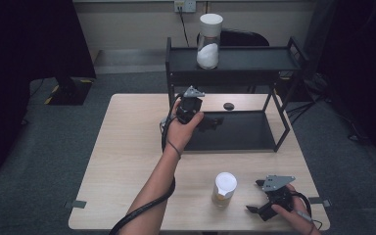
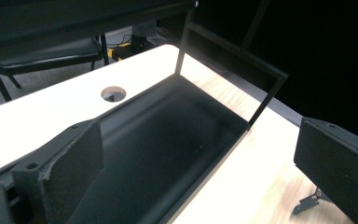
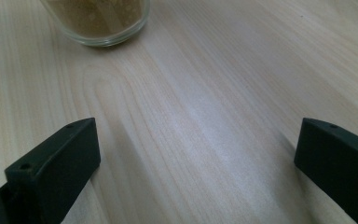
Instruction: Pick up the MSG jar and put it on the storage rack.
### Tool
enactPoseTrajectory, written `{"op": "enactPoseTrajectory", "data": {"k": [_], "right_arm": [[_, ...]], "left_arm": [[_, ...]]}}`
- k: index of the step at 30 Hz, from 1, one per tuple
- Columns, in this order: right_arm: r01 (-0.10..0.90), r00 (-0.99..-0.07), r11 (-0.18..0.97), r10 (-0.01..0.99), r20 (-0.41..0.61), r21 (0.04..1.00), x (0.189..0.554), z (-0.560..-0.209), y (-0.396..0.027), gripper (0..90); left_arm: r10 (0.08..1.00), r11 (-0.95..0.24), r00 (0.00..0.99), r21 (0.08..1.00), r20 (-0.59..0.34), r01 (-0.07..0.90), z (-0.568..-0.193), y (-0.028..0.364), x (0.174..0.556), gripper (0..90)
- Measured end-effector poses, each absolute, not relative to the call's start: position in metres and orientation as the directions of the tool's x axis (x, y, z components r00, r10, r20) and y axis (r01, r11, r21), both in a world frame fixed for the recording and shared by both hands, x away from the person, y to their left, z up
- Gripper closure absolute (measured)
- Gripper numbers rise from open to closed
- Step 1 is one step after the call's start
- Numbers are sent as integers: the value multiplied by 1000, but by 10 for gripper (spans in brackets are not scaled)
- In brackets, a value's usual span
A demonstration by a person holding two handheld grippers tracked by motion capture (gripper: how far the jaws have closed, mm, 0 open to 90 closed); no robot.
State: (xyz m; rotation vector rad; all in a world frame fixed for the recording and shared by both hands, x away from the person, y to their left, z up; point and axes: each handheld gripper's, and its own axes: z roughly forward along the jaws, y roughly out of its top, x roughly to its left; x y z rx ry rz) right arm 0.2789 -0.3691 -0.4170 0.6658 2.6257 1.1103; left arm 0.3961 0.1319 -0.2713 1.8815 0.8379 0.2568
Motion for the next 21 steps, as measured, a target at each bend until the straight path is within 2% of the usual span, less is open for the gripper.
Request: {"op": "enactPoseTrajectory", "data": {"k": [21], "right_arm": [[323,-875,613,484,-19,721,279,-417,-369,0]], "left_arm": [[611,-343,777,832,-156,437,-321,142,377,10]]}}
